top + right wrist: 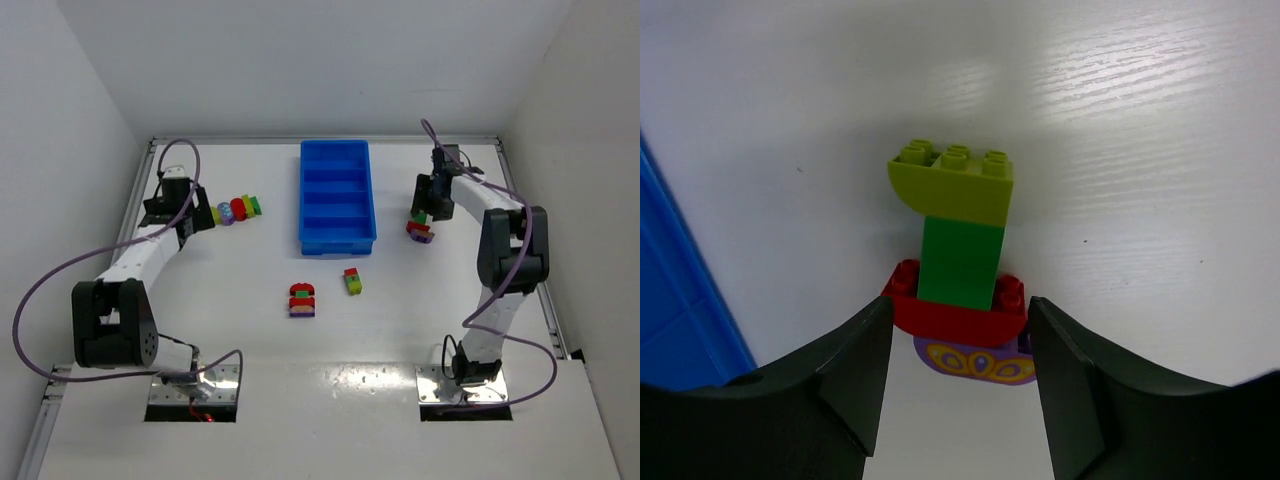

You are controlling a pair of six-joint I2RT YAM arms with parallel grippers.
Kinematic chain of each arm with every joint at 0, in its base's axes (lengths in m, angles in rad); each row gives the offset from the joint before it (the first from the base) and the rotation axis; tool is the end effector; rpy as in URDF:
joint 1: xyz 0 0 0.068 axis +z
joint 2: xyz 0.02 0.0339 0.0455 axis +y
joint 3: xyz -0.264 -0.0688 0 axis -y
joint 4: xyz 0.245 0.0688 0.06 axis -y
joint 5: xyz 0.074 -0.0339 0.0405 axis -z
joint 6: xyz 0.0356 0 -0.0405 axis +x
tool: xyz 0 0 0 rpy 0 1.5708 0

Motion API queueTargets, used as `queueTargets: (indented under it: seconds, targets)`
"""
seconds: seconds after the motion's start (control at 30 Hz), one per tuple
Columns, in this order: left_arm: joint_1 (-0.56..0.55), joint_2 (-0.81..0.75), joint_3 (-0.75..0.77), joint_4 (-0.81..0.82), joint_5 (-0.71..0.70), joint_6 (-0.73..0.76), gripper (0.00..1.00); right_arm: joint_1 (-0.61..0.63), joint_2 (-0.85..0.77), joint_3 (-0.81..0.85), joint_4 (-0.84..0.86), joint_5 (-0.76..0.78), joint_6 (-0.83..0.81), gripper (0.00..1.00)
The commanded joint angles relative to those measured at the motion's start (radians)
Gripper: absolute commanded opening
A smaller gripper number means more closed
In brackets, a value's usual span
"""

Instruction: Sort the legos into containers by color

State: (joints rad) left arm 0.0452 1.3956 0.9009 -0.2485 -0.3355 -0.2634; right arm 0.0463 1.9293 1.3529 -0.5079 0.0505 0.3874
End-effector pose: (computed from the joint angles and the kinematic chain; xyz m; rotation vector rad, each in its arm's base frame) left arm 0.2965 0.0251 0.2371 -0.5162 2.2194 0.2739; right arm 0.4016 0.0168 0.1807 0.4670 2.6135 0.0763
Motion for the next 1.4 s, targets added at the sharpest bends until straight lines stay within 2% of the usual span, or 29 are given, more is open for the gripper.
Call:
queueTargets:
  seconds: [0.0,0.23,0.5,0.6,0.63,0.67,0.73,0.83,0.87,0.93,0.97,1.07,1.13,1.23,1.37]
  targets:
    - [0.015,0.023,0.053,0.011,-0.02,-0.002,0.99,0.015,0.029,0.061,0.0,0.035,0.03,0.57]
    - [0.024,0.066,0.093,0.002,-0.031,-0.002,0.99,0.015,0.1,0.071,0.028,0.057,0.03,0.56]
    - [0.024,0.085,0.093,-0.008,-0.022,-0.002,0.99,0.015,0.145,0.08,0.048,0.088,0.021,0.44]
    - [0.024,0.085,0.093,-0.008,0.021,0.027,0.99,0.015,0.145,0.062,0.066,0.088,-0.011,0.2]
    - [0.024,0.074,0.093,-0.008,0.041,0.041,0.99,0.015,0.132,0.051,0.066,0.088,-0.036,0.08]
    - [0.024,0.074,0.093,-0.02,0.099,0.055,0.99,0.015,0.12,0.051,0.066,0.078,-0.05,0.02]
    - [0.024,0.036,0.079,-0.02,0.179,0.094,0.99,0.015,0.061,0.008,0.077,0.051,-0.094,0.0]
    - [0.044,-0.003,0.044,-0.035,0.441,0.177,0.97,0.015,-0.059,-0.061,0.065,-0.061,-0.171,0.0]
    - [0.053,-0.027,0.035,-0.044,0.613,0.206,0.95,0.015,-0.094,-0.11,0.065,-0.165,-0.201,0.0]
    - [0.053,-0.047,0.024,-0.08,0.775,0.289,0.94,0.015,-0.233,-0.181,0.098,-0.272,-0.269,0.0]
    - [0.053,-0.047,0.024,-0.095,0.906,0.308,0.94,0.024,-0.286,-0.249,0.112,-0.349,-0.351,0.0]
    - [0.023,-0.035,0.07,-0.164,1.094,0.331,0.93,0.059,-0.465,-0.349,0.132,-0.469,-0.479,0.0]
    - [-0.01,0.011,0.108,-0.218,1.17,0.331,0.93,0.088,-0.532,-0.37,0.12,-0.498,-0.515,0.0]
    - [-0.074,0.055,0.153,-0.197,1.295,0.228,0.91,0.168,-0.642,-0.399,0.143,-0.508,-0.527,0.0]
    - [-0.171,0.094,0.243,-0.186,1.296,0.149,0.91,0.286,-0.704,-0.411,0.163,-0.498,-0.565,0.0]
